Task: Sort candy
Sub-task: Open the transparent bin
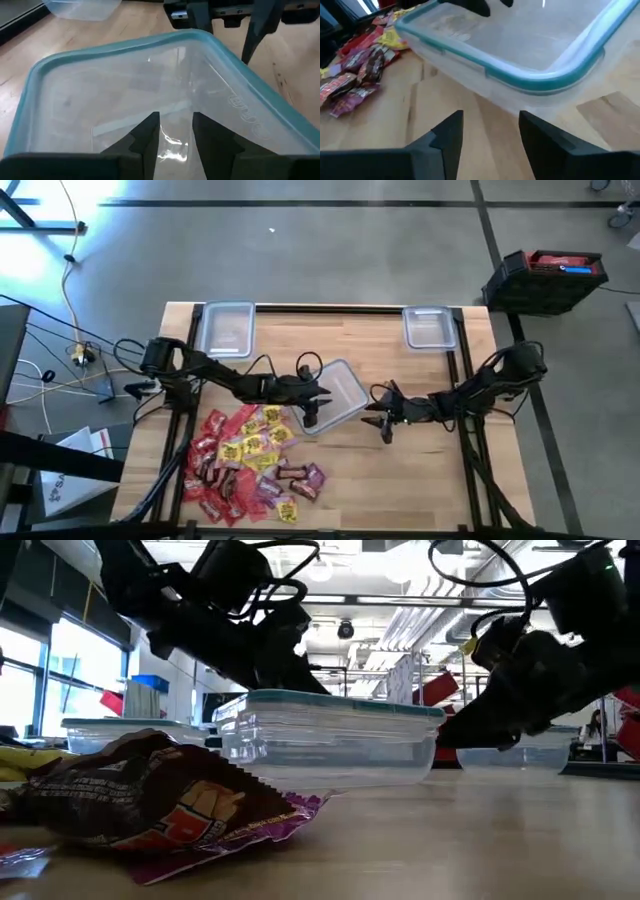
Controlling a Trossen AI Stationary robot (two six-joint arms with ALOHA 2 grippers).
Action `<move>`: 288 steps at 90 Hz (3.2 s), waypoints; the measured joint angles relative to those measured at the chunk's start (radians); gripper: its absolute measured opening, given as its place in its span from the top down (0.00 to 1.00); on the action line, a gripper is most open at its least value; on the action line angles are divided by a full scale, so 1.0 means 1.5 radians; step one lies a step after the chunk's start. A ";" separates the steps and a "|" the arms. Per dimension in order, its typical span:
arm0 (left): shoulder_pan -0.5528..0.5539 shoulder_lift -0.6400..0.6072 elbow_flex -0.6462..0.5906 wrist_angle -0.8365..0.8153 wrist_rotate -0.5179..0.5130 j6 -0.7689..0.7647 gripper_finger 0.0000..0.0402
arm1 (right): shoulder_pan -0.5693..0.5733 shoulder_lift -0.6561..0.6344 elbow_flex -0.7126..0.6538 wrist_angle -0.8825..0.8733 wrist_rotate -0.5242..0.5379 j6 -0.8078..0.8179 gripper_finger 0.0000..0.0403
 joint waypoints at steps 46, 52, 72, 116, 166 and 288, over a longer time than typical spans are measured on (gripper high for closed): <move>0.001 0.000 -0.001 -0.032 -0.007 0.013 0.74 | -0.001 0.116 0.064 0.095 0.025 -0.054 0.60; 0.001 0.000 -0.001 -0.035 -0.004 0.025 0.74 | -0.001 0.116 0.060 0.109 0.020 -0.054 0.60; 0.000 0.000 -0.001 -0.041 -0.002 0.038 0.74 | -0.001 0.116 0.059 0.122 -0.040 -0.053 0.60; 0.000 -0.003 -0.001 -0.039 0.000 0.036 0.74 | -0.001 0.110 0.064 0.152 -0.110 -0.051 0.60; 0.000 -0.313 -0.004 -0.329 -0.029 0.065 0.74 | 0.000 -0.213 0.187 -0.494 -0.042 -0.084 0.60; -0.135 -0.230 -0.094 -0.411 -0.129 -0.144 0.74 | -0.118 0.086 0.390 -0.367 -0.098 -0.189 0.60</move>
